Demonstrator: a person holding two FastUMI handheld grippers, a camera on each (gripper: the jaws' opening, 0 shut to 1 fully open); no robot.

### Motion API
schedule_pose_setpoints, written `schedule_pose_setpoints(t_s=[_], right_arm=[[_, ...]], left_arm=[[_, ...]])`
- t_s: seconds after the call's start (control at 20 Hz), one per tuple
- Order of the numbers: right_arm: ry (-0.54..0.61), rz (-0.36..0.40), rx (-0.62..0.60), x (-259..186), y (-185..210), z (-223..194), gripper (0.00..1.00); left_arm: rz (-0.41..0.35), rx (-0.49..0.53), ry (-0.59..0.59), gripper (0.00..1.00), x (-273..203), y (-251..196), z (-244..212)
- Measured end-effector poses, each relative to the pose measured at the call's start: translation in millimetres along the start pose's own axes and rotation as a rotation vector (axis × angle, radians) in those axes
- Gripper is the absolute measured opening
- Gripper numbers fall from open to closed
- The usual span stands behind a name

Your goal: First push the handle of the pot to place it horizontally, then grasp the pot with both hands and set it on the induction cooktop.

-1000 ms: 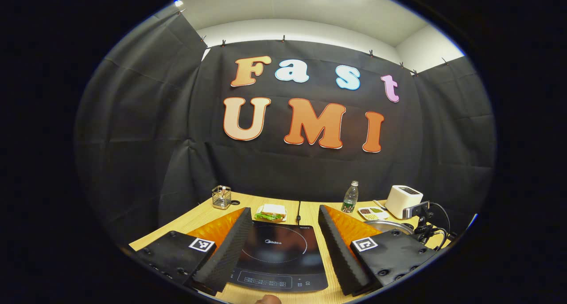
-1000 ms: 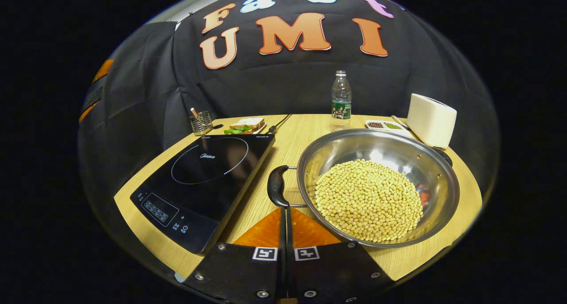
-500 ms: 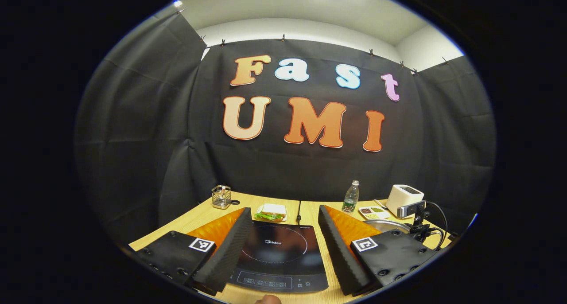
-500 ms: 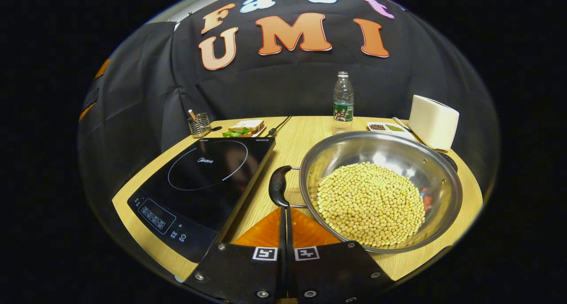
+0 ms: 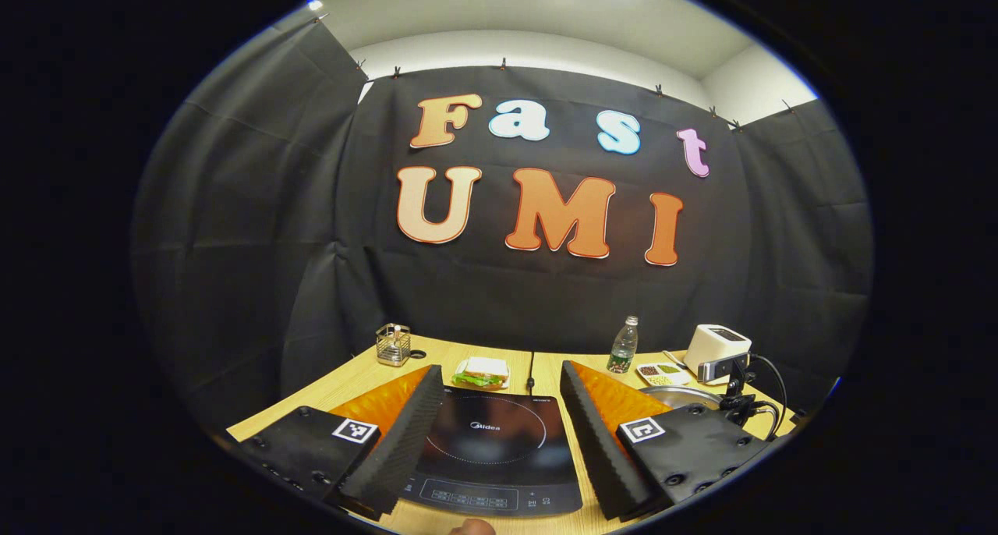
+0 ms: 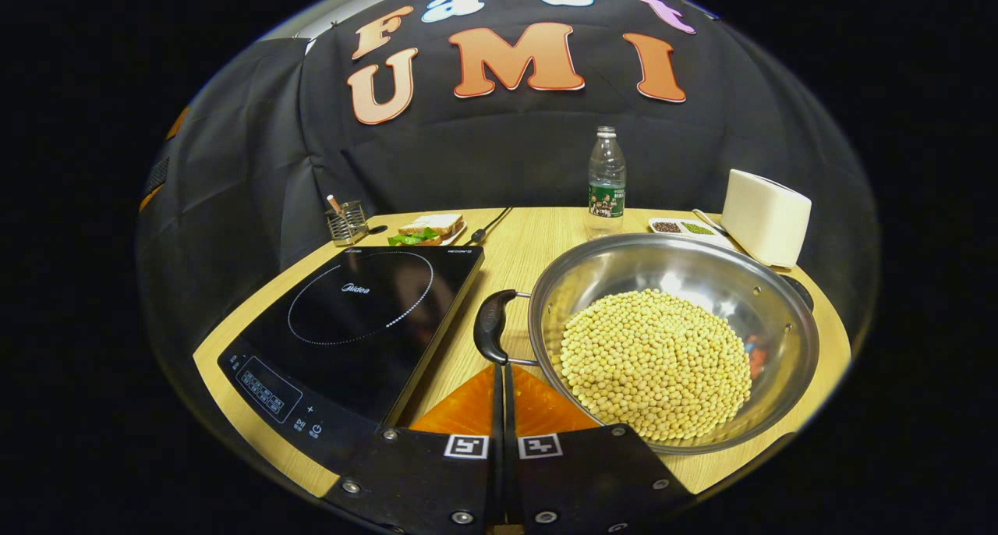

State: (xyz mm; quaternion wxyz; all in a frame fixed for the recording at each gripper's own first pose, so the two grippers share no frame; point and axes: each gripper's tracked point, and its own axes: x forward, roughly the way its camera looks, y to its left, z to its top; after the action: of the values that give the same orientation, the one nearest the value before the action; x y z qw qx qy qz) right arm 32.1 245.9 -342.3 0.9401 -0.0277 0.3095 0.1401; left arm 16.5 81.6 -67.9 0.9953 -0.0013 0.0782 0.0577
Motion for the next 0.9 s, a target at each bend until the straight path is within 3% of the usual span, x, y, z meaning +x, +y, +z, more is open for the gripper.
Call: schedule_pose_setpoints(t_s=[0.9], right_arm=[[-0.004, -0.023, -0.014, -0.9, 1.1, 4.0, 0.00]], left_arm=[[0.014, 0.026, -0.001, 0.98, -0.5, 2.8, 1.5]])
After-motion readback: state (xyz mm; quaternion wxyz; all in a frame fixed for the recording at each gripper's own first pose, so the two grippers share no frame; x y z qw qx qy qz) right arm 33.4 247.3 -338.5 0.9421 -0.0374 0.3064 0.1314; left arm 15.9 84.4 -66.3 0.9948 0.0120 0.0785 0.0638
